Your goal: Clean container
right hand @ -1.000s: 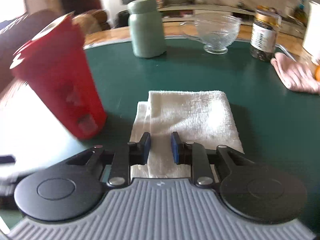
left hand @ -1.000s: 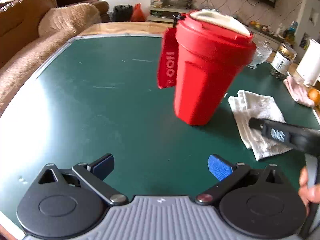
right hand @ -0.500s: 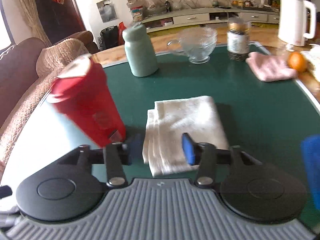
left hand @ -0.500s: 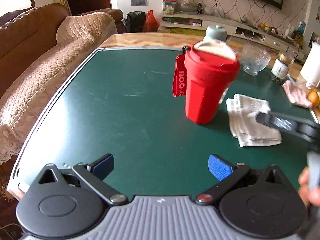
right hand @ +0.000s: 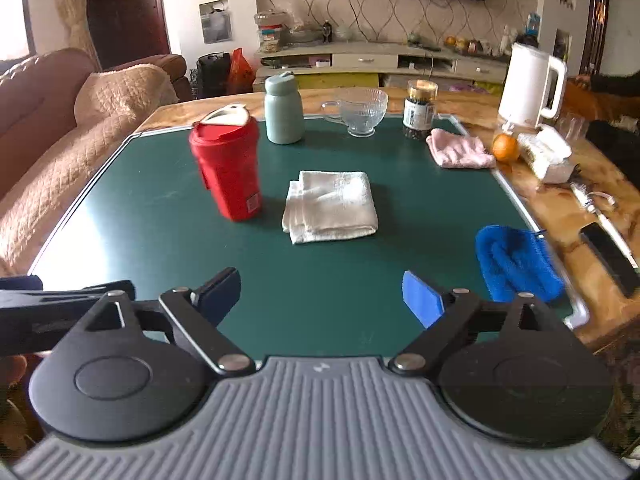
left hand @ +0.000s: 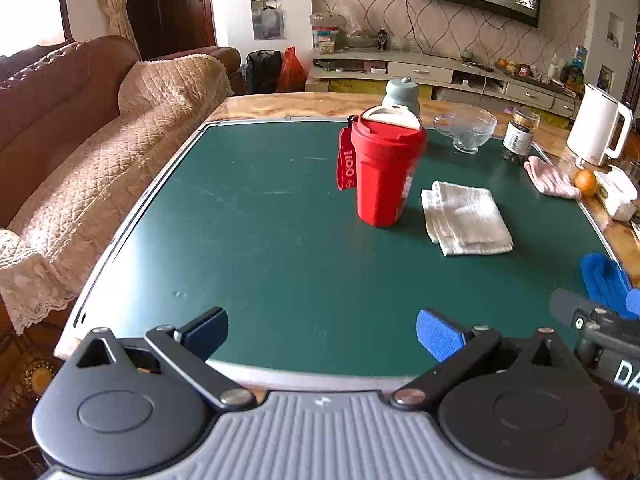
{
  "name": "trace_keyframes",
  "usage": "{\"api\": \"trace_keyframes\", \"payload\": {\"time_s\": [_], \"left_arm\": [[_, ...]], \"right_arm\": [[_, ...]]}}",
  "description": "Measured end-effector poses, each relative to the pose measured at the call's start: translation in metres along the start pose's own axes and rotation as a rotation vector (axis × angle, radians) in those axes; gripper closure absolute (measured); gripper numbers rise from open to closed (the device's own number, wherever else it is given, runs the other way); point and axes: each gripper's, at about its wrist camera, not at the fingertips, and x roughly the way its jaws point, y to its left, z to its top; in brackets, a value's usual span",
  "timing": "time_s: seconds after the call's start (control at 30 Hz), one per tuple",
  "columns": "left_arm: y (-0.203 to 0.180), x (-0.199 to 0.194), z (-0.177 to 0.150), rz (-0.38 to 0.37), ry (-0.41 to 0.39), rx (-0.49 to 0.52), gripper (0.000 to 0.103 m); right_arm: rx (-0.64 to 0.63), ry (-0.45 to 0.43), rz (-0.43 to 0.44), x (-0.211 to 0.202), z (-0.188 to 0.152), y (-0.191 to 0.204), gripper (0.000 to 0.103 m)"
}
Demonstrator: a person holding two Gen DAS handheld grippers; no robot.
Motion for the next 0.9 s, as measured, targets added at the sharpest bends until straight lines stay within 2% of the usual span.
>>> {"api": "trace_keyframes", "payload": {"time_s": [0.1, 0.2, 0.33, 0.63, 0.9], "left_arm": [[0.002, -0.016, -0.014, 0.002, -0.022, -0.002, 0.000], [0.005, -0.027, -0.023, -0.004, -0.036, -0.010, 0.000], [0.007, -0.037, -0.028, -0.008, -0.033, -0.018, 0.000], [0.003, -0.055, -0.033, 0.015, -0.074, 0.007, 0.000], [0.003, -0.052, -0.033, 0.037, -0.059, 0.019, 0.000]], "right_arm": [[-0.055, -0.045, -0.034, -0.027, -0.010, 0.015, 0.007], [-0.079, -0.021, -0.086, -0.046, -0.013, 0.026, 0.004], [-0.067, -0.025, -0.063, -0.063, -0.018, 0.028, 0.004], [-0.039, -0.035, -0.059, -0.070, -0.024, 0.020, 0.004], [-0.025, -0.023, -0.047, -0.066, -0.027, 0.017, 0.004]]}}
